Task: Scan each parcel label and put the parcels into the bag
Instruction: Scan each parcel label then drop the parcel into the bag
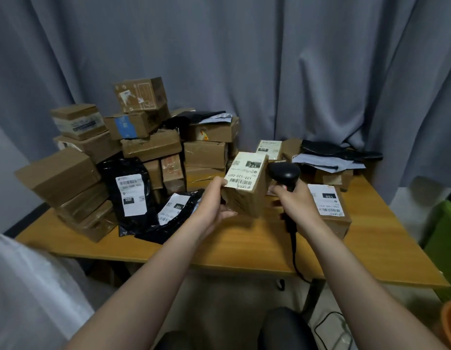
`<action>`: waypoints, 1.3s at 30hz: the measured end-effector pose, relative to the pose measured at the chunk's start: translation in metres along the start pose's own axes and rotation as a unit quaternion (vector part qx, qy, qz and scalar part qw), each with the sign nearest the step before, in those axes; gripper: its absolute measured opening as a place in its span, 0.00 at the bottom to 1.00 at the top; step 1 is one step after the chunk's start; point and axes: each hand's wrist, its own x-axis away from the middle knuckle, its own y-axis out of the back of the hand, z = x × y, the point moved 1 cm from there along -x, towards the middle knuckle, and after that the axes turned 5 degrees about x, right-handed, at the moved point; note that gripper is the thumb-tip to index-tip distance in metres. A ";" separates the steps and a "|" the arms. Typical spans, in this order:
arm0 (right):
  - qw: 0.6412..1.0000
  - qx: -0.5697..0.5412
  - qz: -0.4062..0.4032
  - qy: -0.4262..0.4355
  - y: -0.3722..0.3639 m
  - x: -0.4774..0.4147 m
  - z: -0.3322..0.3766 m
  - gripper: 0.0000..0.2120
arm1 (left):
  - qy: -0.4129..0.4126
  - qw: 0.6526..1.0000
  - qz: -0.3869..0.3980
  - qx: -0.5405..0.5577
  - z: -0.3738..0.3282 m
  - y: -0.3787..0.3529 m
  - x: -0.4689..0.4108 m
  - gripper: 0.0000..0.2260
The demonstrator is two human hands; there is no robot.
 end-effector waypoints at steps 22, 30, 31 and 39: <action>0.997 -0.056 0.008 0.045 -0.028 0.025 0.036 0.13 | -0.070 0.996 0.042 0.045 -0.048 0.043 0.025 0.38; 0.991 -0.119 0.037 0.053 -0.035 0.040 0.043 0.17 | -0.074 0.991 0.051 0.097 -0.048 0.042 0.029 0.29; 0.991 -0.120 0.034 0.055 -0.034 0.039 0.043 0.18 | -0.071 0.992 0.047 0.095 -0.048 0.043 0.028 0.26; 0.995 -0.062 -0.030 0.065 -0.024 0.026 0.048 0.14 | -0.081 0.962 0.046 -0.256 -0.063 0.057 0.039 0.17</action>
